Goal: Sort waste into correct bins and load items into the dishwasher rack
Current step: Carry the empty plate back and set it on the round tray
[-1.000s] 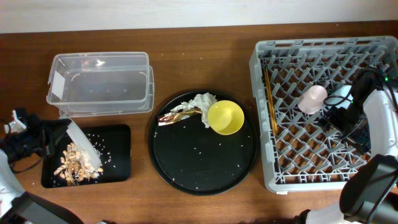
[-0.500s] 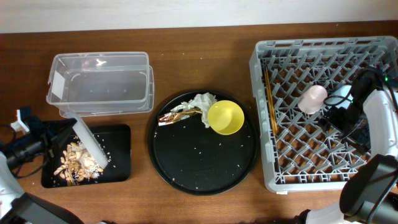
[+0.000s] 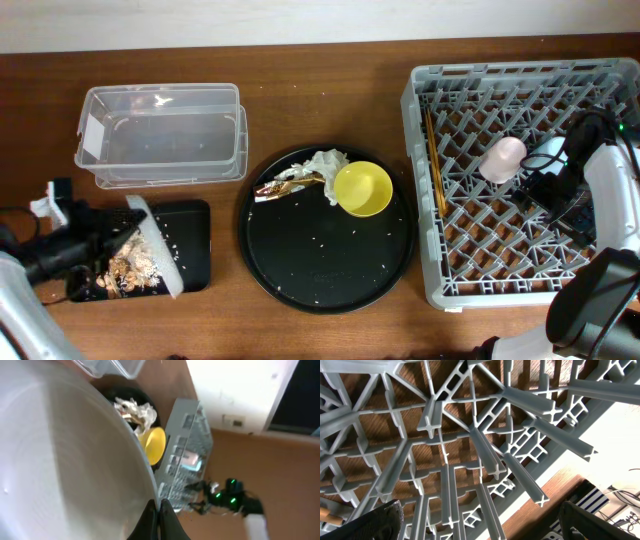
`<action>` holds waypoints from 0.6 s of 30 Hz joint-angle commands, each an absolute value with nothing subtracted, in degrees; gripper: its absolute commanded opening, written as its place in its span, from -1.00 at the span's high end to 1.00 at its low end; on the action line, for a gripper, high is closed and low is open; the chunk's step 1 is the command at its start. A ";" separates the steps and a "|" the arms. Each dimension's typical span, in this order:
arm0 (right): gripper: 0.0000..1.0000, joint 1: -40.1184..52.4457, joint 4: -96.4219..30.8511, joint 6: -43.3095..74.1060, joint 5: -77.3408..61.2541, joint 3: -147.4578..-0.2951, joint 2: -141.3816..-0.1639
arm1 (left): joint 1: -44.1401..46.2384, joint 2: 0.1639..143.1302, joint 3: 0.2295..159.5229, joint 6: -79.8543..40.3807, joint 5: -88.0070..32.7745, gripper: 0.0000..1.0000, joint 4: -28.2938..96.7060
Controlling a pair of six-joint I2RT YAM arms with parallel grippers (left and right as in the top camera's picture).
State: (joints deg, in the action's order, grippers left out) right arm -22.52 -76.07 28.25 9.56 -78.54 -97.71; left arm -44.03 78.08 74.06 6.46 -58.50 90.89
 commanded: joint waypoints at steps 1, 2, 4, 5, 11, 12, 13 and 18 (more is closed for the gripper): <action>-0.97 -22.90 -76.07 28.60 9.63 -78.67 -98.04 | -35.42 72.34 75.37 4.16 -52.60 0.99 90.21; -0.97 -22.90 -76.07 28.60 9.63 -78.67 -98.04 | -32.53 71.42 75.37 2.48 -51.00 0.99 89.67; -0.97 -22.90 -76.07 28.60 9.63 -78.67 -98.04 | -23.66 69.63 75.37 1.96 -50.48 0.99 89.14; -0.97 -22.90 -76.07 28.60 9.65 -78.67 -98.04 | -20.08 69.32 75.37 0.80 -50.15 0.99 88.66; -0.97 -22.90 -76.07 28.60 9.63 -78.67 -98.04 | 13.87 69.43 75.37 -15.53 -34.48 0.99 75.05; -0.97 -22.90 -76.07 28.60 9.63 -78.67 -98.04 | 20.18 69.80 75.37 -20.34 -28.58 0.99 72.07; -0.97 -22.90 -76.07 28.60 9.63 -78.65 -98.04 | 25.15 70.30 75.37 -23.44 -23.42 0.99 69.21; -0.97 -22.90 -76.07 28.60 9.63 -78.67 -98.04 | 41.82 76.71 75.35 -28.93 -3.99 0.99 61.34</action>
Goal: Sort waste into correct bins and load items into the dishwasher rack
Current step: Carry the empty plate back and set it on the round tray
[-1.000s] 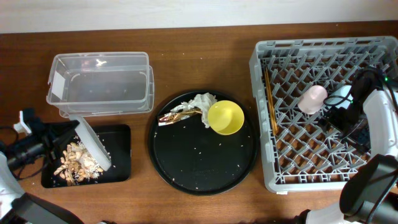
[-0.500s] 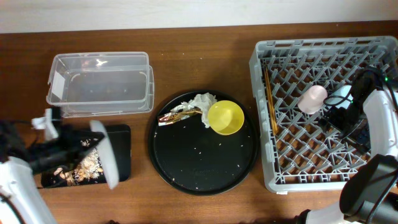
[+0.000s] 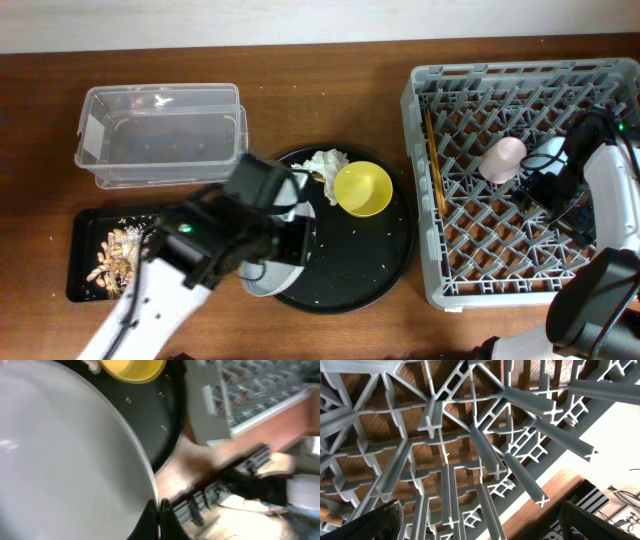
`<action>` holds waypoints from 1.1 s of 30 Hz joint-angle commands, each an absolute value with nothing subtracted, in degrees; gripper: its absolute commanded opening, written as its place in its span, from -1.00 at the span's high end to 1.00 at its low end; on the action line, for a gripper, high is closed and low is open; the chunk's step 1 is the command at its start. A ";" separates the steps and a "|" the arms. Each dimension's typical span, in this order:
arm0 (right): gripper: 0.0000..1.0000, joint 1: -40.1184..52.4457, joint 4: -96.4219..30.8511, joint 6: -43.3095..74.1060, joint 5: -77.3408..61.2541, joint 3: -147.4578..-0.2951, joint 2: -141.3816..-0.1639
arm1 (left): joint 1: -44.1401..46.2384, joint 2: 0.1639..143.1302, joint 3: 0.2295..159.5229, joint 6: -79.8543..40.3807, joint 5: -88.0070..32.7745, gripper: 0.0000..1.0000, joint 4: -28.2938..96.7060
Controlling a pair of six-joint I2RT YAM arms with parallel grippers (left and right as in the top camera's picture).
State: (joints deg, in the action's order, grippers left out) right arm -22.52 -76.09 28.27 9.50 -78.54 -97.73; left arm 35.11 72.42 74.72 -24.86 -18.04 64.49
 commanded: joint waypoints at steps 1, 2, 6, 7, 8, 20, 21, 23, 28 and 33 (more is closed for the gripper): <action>-0.97 -22.90 -76.07 28.60 9.63 -78.67 -98.04 | 43.72 78.70 75.35 -28.93 -2.70 0.99 60.27; -0.97 -22.90 -76.07 28.60 9.63 -78.67 -98.04 | 45.95 82.17 75.35 -30.28 -1.54 0.99 58.87; -0.97 -22.90 -76.07 28.60 9.63 -78.67 -98.04 | 50.15 92.88 75.35 -30.61 -1.50 0.99 53.91; -0.97 -22.90 -76.07 28.60 9.63 -78.67 -98.04 | 50.98 95.57 75.35 -30.68 -1.58 0.99 53.10; -0.97 -22.90 -76.07 28.60 9.63 -78.67 -98.04 | 51.53 97.45 75.35 -31.35 -1.67 0.99 52.64; -0.97 -22.90 -76.07 28.60 9.63 -78.67 -98.04 | 52.82 102.65 75.37 -32.29 -2.11 -0.39 51.81; -0.97 -22.90 -76.07 28.60 9.63 -78.67 -98.04 | 52.71 102.63 75.37 -32.29 -2.11 -0.39 51.86; -0.97 -22.90 -76.07 28.60 9.63 -78.67 -98.04 | 51.79 102.63 76.29 -32.05 -2.11 -0.40 52.60; -0.97 -22.90 -76.07 28.60 9.63 -78.67 -98.04 | 44.12 102.63 84.29 -32.12 -1.67 -0.58 58.26; -0.97 -22.90 -76.07 28.60 9.63 -78.67 -98.04 | 33.52 102.89 88.23 -34.20 -1.67 -0.72 50.89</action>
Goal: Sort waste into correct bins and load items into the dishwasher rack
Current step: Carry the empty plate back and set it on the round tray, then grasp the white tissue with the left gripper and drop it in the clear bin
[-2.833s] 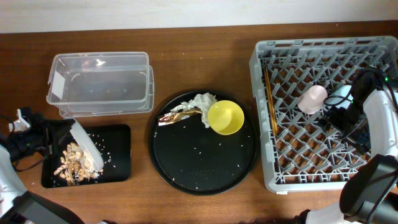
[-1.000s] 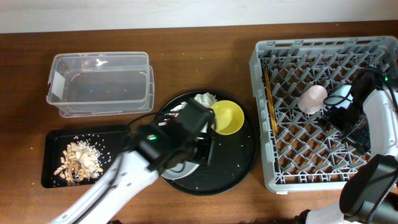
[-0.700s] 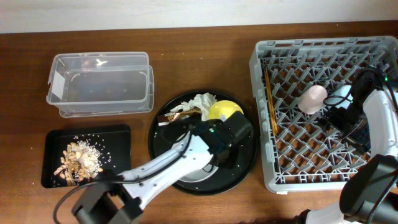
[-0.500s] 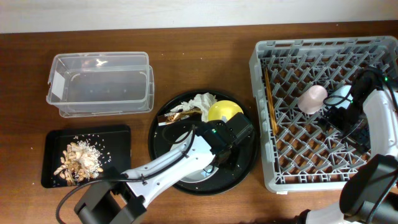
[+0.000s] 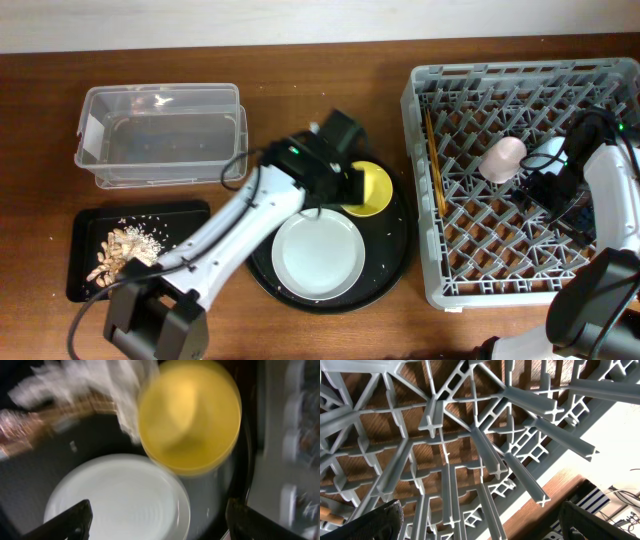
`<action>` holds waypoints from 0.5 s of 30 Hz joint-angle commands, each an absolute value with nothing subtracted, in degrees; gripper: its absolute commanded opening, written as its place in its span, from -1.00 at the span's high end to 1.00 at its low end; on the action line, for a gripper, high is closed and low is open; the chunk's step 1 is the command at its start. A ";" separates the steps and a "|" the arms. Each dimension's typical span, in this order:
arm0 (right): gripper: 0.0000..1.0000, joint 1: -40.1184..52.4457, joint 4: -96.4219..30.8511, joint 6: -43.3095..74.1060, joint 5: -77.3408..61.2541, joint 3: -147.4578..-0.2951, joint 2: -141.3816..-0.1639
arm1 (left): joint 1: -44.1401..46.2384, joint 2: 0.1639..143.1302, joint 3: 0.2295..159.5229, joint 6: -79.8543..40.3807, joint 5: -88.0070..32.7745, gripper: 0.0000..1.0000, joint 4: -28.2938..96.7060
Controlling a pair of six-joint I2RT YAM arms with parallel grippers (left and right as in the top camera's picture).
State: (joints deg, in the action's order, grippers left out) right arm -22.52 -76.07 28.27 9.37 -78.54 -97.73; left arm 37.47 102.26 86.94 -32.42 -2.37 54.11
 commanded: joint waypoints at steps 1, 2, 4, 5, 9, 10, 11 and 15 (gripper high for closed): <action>-0.97 -22.90 -76.07 28.60 9.63 -78.67 -98.04 | 32.03 103.31 88.23 -35.68 -1.65 -0.74 48.69; -0.97 -22.90 -76.07 28.60 9.65 -78.67 -98.04 | 31.03 104.12 88.20 -35.59 -1.61 -0.83 46.41; -0.97 -22.90 -76.07 28.60 9.63 -78.67 -98.04 | 30.39 105.86 88.20 -35.57 0.36 -0.88 43.62; -0.97 -22.90 -76.07 28.60 9.63 -78.67 -98.04 | 30.35 107.55 88.20 -35.35 3.70 -0.88 41.76; -0.97 -22.90 -76.07 28.60 9.63 -78.67 -98.04 | 30.35 111.74 88.20 -26.68 5.72 -0.88 34.98; -0.97 -22.90 -76.07 28.60 9.63 -78.67 -98.04 | 30.35 112.77 88.20 -26.70 6.42 -0.88 34.13; -0.97 -22.90 -76.07 28.60 9.63 -78.67 -98.04 | 30.35 113.86 88.20 -26.68 7.29 -0.88 33.61; -0.97 -22.90 -76.07 28.60 9.63 -78.67 -98.04 | 30.35 117.64 88.20 -24.27 9.28 -0.87 32.38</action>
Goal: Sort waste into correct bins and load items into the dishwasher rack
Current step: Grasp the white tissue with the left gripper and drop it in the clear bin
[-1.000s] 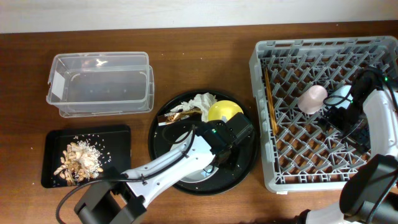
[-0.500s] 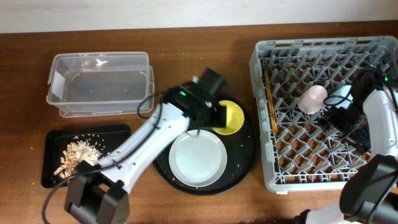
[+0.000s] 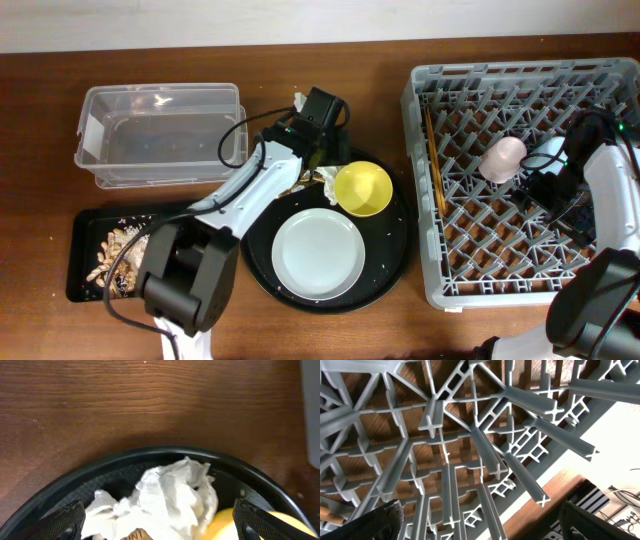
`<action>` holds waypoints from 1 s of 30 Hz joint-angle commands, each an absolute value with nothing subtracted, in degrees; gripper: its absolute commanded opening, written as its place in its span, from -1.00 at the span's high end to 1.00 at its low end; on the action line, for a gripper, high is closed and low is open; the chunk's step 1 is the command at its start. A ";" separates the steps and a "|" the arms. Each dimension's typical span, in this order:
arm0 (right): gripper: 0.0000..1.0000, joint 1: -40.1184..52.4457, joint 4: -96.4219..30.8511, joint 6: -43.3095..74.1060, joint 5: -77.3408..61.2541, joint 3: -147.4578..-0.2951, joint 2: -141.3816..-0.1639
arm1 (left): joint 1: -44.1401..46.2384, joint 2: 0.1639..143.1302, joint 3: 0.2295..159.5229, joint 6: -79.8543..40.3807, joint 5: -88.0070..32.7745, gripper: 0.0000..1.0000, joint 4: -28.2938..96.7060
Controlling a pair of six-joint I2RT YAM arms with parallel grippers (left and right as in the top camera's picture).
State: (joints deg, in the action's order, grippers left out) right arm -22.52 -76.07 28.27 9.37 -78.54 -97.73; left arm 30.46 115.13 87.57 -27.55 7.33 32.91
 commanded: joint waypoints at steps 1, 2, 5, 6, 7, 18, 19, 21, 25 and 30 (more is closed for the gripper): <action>-0.97 -22.90 -76.07 28.60 9.63 -78.67 -98.04 | 30.35 118.39 88.20 -24.08 9.26 -0.86 32.42; -0.97 -22.90 -76.07 28.60 9.63 -78.67 -98.04 | 30.35 118.96 88.20 -24.08 9.26 -0.86 32.47; -0.97 -22.90 -76.07 28.60 9.63 -78.67 -98.04 | 30.37 120.57 88.20 -24.10 7.57 -0.67 32.58; -0.97 -22.90 -76.07 28.60 9.63 -78.67 -98.04 | 30.37 121.25 88.20 -24.10 6.66 -0.67 32.60; -0.97 -22.90 -76.07 28.60 9.63 -78.67 -98.04 | 30.37 121.93 88.20 -24.10 6.68 -0.67 32.62; -0.97 -22.90 -76.07 28.60 9.63 -78.67 -98.04 | 30.37 119.61 88.25 -24.14 6.24 0.80 36.07; -0.97 -22.90 -76.07 28.60 9.63 -78.67 -98.04 | 30.37 118.98 88.23 -24.14 6.22 0.83 36.62; -0.97 -22.90 -76.07 28.60 9.63 -78.67 -98.04 | 30.35 117.56 88.25 -24.58 6.22 0.95 37.47; -0.97 -22.90 -76.07 28.60 9.63 -78.65 -98.04 | 30.37 113.19 88.23 -25.45 5.17 0.98 38.68; -0.97 -22.90 -76.07 28.60 9.63 -78.67 -98.04 | 30.35 109.01 88.25 -26.30 5.17 0.98 40.14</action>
State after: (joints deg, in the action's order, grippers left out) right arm -22.52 -76.07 28.27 9.37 -78.52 -97.73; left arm 30.46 112.88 87.59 -25.39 5.80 39.92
